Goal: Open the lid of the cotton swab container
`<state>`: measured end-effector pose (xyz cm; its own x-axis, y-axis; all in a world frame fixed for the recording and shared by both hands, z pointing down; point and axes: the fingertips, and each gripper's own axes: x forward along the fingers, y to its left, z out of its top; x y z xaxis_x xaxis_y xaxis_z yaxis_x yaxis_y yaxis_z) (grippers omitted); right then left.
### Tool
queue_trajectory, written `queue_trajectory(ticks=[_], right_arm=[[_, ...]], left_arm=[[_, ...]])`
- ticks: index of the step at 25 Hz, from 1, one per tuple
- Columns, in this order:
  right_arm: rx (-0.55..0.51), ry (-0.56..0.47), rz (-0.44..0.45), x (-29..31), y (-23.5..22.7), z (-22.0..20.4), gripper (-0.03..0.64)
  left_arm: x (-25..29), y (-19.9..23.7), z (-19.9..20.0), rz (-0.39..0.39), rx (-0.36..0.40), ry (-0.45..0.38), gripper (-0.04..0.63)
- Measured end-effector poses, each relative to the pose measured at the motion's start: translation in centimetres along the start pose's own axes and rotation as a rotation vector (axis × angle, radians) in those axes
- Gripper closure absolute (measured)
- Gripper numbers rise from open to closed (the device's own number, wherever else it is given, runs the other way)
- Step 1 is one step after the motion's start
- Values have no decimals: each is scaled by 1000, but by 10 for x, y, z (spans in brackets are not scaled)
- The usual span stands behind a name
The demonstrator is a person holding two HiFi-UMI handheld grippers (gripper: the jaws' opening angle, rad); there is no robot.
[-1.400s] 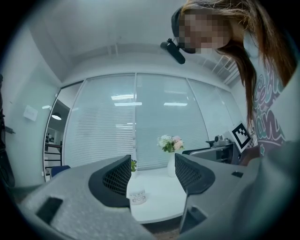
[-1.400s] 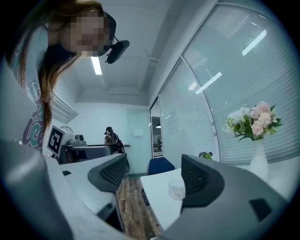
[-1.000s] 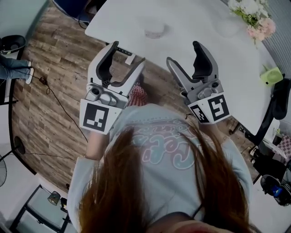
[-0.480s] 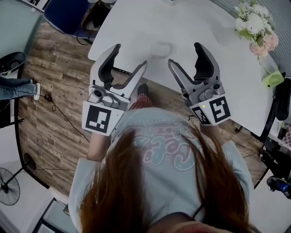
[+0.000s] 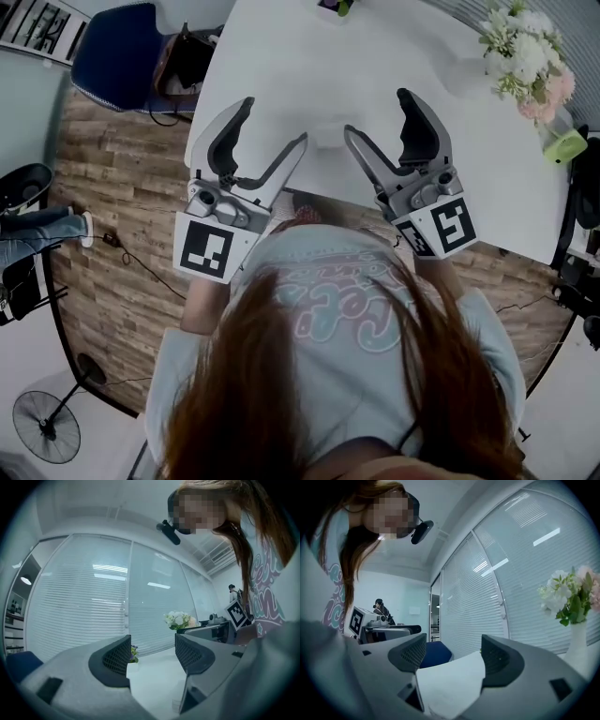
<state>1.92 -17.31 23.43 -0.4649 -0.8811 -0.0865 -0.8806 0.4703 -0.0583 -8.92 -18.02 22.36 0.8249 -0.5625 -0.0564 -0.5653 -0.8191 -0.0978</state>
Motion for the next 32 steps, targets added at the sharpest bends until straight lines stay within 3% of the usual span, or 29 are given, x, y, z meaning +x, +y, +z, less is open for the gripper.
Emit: queue_trajectory(ticks=[12, 23, 29, 32], right_arm=[[6, -6, -120, 1, -15, -9, 265], [13, -8, -136, -15, -26, -8, 265], [-28, -11, -151, -18, -42, -2, 265], [-29, -2, -146, -20, -42, -4, 265]], left_arm=[[20, 15, -13, -116, 4, 5, 331], [39, -4, -15, -166, -9, -9, 331], [40, -21, -23, -259, 55, -24, 330], [40, -28, -32, -304, 44, -12, 327]])
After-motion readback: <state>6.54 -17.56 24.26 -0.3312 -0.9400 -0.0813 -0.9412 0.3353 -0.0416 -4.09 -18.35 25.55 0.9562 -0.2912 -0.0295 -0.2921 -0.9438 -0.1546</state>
